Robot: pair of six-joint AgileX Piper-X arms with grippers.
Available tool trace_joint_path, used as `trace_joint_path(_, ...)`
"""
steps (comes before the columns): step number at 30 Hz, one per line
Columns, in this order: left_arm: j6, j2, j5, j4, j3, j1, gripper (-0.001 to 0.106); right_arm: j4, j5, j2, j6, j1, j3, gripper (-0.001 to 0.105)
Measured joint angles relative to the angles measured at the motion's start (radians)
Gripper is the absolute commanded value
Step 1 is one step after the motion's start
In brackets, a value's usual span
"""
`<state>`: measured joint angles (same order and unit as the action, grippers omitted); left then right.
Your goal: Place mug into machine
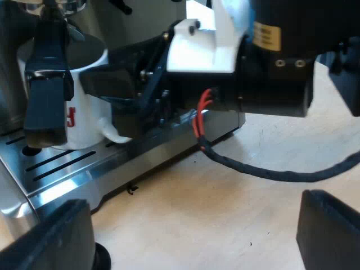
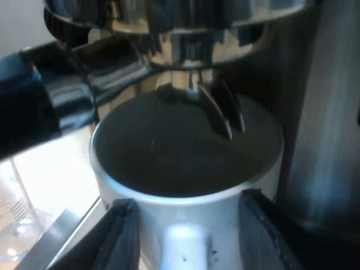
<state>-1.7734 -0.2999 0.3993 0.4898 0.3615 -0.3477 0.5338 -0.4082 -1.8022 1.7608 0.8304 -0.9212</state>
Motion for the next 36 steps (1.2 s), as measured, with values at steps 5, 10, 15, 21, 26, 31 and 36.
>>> trace_joint_path(5,0.000,0.000,0.000,0.000,0.000,0.000,0.078,0.000,-0.006,-0.026,0.002,-0.003,-0.037,0.043)
trace_joint_path(10,0.000,0.000,0.000,0.000,0.000,0.000,0.078,-0.034,-0.027,-0.019,0.008,0.001,-0.037,0.043)
trace_joint_path(15,0.000,0.000,0.000,0.000,0.000,0.000,0.078,-0.149,-0.041,0.017,0.008,0.022,-0.037,0.043)
trace_joint_path(21,0.000,0.000,0.000,0.000,0.000,0.000,0.078,-0.269,-0.084,0.092,-0.004,0.059,-0.037,0.043)
trace_joint_path(26,0.000,0.000,0.001,0.000,0.000,0.000,0.078,-0.393,-0.098,0.177,-0.015,0.084,-0.040,0.043)
trace_joint_path(31,0.000,0.000,0.001,0.000,0.014,0.000,0.078,-0.545,-0.133,0.282,-0.096,0.117,-0.040,0.043)
trace_joint_path(36,0.000,0.000,0.001,0.000,0.074,0.000,0.078,-0.692,-0.159,0.362,-0.125,0.154,-0.040,0.043)
